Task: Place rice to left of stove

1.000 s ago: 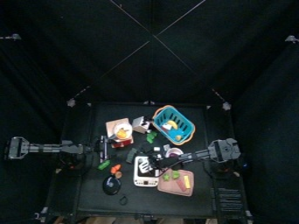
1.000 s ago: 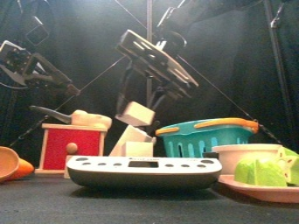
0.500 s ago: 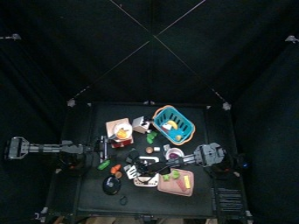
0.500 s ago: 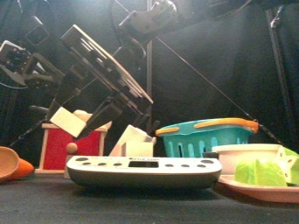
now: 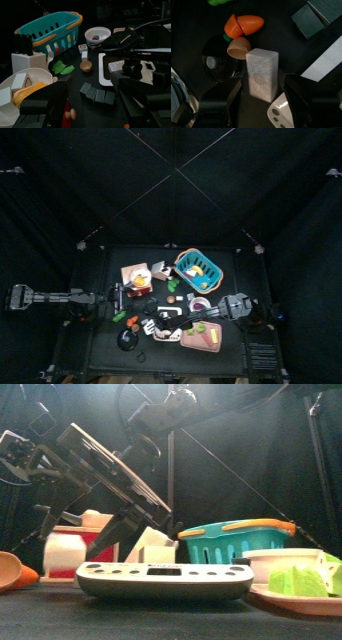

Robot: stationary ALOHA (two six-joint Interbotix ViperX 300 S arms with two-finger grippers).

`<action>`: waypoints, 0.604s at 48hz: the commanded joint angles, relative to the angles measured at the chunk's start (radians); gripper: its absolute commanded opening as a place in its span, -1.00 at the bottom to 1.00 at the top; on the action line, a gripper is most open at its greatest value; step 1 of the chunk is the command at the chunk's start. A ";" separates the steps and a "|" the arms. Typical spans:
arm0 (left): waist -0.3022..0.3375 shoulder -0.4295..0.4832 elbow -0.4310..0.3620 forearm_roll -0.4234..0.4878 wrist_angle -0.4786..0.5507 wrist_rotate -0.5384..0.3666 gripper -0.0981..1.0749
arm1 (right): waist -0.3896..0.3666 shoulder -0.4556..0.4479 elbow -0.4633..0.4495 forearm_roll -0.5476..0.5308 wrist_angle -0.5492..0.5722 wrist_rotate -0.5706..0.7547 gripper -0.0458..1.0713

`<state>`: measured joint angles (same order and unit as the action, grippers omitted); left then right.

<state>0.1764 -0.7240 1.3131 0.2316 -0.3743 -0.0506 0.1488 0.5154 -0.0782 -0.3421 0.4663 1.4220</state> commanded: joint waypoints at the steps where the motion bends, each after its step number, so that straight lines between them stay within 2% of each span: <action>1: 0.003 0.002 -0.011 0.002 -0.003 0.000 0.81 | -0.006 -0.032 -0.028 -0.002 0.002 -0.003 0.81; 9: 0.002 -0.005 -0.012 0.002 -0.006 0.003 0.81 | -0.006 -0.051 -0.028 -0.034 0.021 -0.005 0.81; 17: 0.005 -0.049 -0.011 0.000 -0.011 0.003 0.81 | -0.006 -0.074 -0.028 -0.104 0.043 -0.005 0.80; 29: 0.025 -0.123 0.006 -0.020 -0.012 -0.003 0.81 | -0.021 -0.147 0.029 -0.222 0.051 -0.005 0.80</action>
<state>0.1871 -0.8330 1.3254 0.2240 -0.3774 -0.0522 0.1411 0.4541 -0.0614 -0.5123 0.5200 1.4174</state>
